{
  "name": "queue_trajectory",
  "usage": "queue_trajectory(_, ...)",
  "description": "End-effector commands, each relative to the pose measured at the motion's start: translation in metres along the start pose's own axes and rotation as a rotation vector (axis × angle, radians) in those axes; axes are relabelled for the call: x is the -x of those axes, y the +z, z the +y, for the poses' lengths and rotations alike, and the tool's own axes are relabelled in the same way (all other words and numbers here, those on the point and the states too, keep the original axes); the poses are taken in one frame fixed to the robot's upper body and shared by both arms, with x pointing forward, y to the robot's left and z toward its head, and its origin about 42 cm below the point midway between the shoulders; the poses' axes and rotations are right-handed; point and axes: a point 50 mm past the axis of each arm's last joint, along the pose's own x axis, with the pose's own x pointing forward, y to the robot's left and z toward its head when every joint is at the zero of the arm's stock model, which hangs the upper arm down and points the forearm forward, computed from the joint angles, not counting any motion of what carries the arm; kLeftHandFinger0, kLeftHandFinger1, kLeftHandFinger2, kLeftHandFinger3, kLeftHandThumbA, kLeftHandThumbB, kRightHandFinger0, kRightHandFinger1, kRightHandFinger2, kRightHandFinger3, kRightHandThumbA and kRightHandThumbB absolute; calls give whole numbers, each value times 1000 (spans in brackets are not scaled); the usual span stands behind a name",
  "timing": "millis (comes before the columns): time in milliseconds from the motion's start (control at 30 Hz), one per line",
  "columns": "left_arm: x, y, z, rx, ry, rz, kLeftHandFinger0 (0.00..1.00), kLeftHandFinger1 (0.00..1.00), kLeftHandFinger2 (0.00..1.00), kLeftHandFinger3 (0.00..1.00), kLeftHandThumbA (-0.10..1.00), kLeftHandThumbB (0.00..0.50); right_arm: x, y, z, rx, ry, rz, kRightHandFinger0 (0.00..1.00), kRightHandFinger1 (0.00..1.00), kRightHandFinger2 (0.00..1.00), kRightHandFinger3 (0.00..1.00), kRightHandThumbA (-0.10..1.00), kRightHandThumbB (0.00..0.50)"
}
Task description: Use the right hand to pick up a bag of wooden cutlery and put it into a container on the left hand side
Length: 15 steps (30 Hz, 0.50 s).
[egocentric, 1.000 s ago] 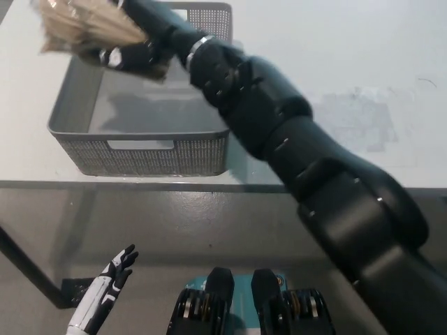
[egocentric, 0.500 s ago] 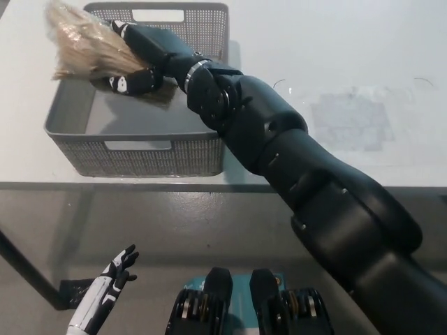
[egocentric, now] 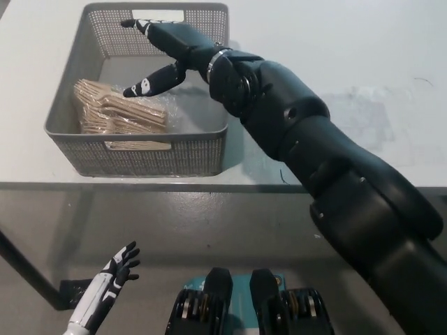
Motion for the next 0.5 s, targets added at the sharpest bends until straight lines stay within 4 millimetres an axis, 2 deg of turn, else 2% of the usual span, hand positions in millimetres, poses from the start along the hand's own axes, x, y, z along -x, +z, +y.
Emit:
queue_trajectory(0, -5, 9, 14, -30, -7, -62, 816, 874, 969, 1000, 1000, 373, -2, 15, -55, 24, -83, -49, 1000, 1000, 1000, 1000, 1000, 431)
queue_trajectory(100, -6, 9, 14, -31, -10, -64, 814, 871, 965, 1000, 1000, 373, 0, 13, -59, 15, -93, -52, 1000, 1000, 1000, 1000, 1000, 429)
queue_trajectory(133, -6, 10, 16, -39, -14, -66, 815, 872, 961, 1000, 1000, 366, 4, 7, -70, -20, -114, -57, 1000, 1000, 1000, 1000, 1000, 409)
queue_trajectory(167, -8, 11, 19, -54, -21, -70, 814, 871, 958, 1000, 1000, 364, 14, -6, -95, -87, -170, -71, 1000, 1000, 1000, 1000, 1000, 421)
queue_trajectory(200, -9, 11, 19, -50, -21, -70, 812, 869, 955, 1000, 1000, 364, 20, -14, -106, -119, -197, -85, 1000, 1000, 1000, 1000, 1000, 413)
queue_trajectory(267, -9, 11, 19, -49, -21, -70, 810, 865, 951, 1000, 1000, 364, 21, -14, -108, -125, -199, -87, 1000, 1000, 1000, 1000, 1000, 412)
queue_trajectory(300, -9, 11, 20, -62, -28, -72, 799, 853, 941, 1000, 1000, 364, 38, -31, -125, -160, -259, -108, 1000, 1000, 1000, 1000, 1000, 413)
queue_trajectory(367, -9, 11, 20, -67, -31, -72, 793, 847, 937, 1000, 1000, 364, 48, -38, -133, -174, -285, -117, 1000, 1000, 1000, 1000, 1000, 416)
queue_trajectory(433, -9, 12, 20, -66, -46, -74, 803, 848, 935, 1000, 1000, 358, 80, -63, -147, -176, -345, -137, 1000, 1000, 1000, 1000, 1000, 412)
queue_trajectory(467, -9, 12, 21, -69, -48, -74, 802, 847, 933, 1000, 1000, 358, 85, -65, -147, -184, -356, -138, 1000, 1000, 1000, 1000, 1000, 420)
